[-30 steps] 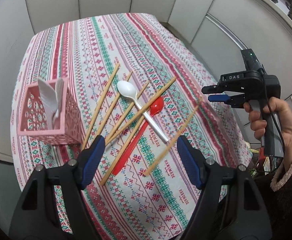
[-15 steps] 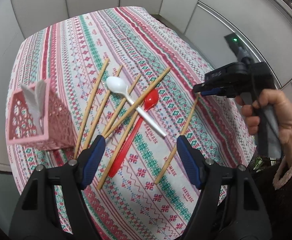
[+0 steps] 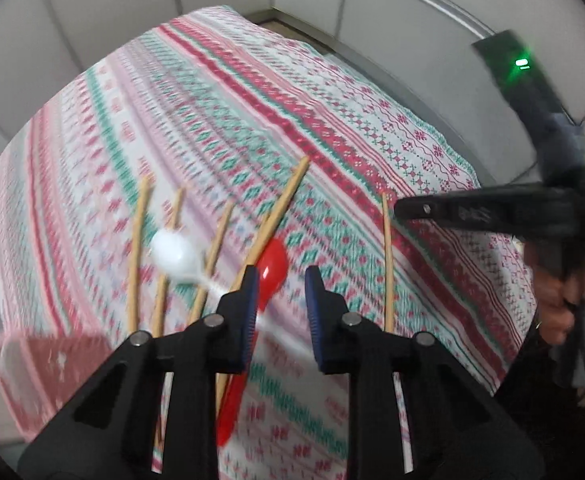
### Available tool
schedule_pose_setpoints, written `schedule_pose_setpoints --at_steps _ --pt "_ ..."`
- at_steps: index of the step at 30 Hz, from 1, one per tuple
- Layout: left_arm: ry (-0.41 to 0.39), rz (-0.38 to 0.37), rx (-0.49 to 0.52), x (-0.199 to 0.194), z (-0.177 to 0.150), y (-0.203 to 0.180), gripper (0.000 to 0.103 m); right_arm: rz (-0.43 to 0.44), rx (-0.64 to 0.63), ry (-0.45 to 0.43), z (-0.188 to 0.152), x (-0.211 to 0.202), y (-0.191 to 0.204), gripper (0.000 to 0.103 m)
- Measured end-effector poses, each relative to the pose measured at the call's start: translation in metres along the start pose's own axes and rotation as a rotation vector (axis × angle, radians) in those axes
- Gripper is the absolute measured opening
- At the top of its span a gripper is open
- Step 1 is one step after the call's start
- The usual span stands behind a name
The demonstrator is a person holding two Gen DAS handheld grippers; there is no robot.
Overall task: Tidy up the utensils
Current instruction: 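Grasp a bamboo chopstick with the left tool and lift it upright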
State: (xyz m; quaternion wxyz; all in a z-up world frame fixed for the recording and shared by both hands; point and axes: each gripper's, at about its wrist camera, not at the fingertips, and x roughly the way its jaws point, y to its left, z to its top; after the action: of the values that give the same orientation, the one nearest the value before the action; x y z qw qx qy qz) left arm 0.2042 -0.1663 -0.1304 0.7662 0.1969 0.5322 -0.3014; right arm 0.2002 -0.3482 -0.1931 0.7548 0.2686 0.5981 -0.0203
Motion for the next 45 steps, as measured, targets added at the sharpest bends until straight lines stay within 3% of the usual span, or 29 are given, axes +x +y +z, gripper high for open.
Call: schedule_pose_setpoints --at_steps 4,8,9,11,13,17,21,29,33,36,40,42,43,45 --pt "0.03 -0.001 0.078 0.025 0.026 -0.01 0.025 0.052 0.043 0.015 0.005 -0.008 -0.012 0.0" --pt "0.047 0.028 0.167 0.048 0.047 -0.02 0.025 0.097 0.076 0.04 0.007 -0.017 -0.025 0.008" --pt "0.054 0.036 0.177 0.054 0.052 -0.021 0.025 0.103 0.087 0.044 0.007 -0.018 -0.028 0.012" --pt "0.072 0.045 0.181 0.063 0.059 -0.021 0.025 0.118 0.104 0.031 0.008 -0.023 -0.032 0.037" --pt "0.105 0.057 0.19 0.074 0.065 -0.022 0.025 0.123 0.12 0.01 0.01 -0.028 -0.036 0.044" --pt "0.125 0.073 0.199 0.083 0.074 -0.023 0.024 0.146 0.144 0.013 0.009 -0.031 -0.044 0.044" --pt "0.144 0.062 0.19 0.087 0.078 -0.024 0.012 0.141 0.142 0.021 0.009 -0.027 -0.043 0.044" --pt "0.11 0.074 -0.023 0.075 0.079 0.007 0.008 0.11 0.09 0.034 0.007 -0.013 -0.021 0.044" --pt "0.052 0.079 -0.056 0.05 0.076 0.018 0.008 0.088 0.068 0.042 0.007 -0.003 -0.008 0.042" --pt "0.004 0.087 -0.069 0.028 0.072 0.023 0.008 0.052 0.063 0.07 0.005 0.014 -0.003 0.037" --pt "-0.058 0.108 -0.081 0.001 0.064 0.025 0.008 -0.001 0.023 0.01 0.004 0.014 0.009 0.033" --pt "-0.095 0.12 -0.09 -0.013 0.06 0.026 0.008 -0.055 -0.007 -0.016 0.002 0.015 0.014 0.023" --pt "-0.106 0.12 -0.098 -0.017 0.058 0.028 0.008 -0.08 -0.024 -0.028 0.001 0.018 0.019 0.013" --pt "-0.14 0.113 -0.126 -0.031 0.05 0.03 0.008 -0.122 -0.077 -0.055 -0.003 0.02 0.028 0.009"
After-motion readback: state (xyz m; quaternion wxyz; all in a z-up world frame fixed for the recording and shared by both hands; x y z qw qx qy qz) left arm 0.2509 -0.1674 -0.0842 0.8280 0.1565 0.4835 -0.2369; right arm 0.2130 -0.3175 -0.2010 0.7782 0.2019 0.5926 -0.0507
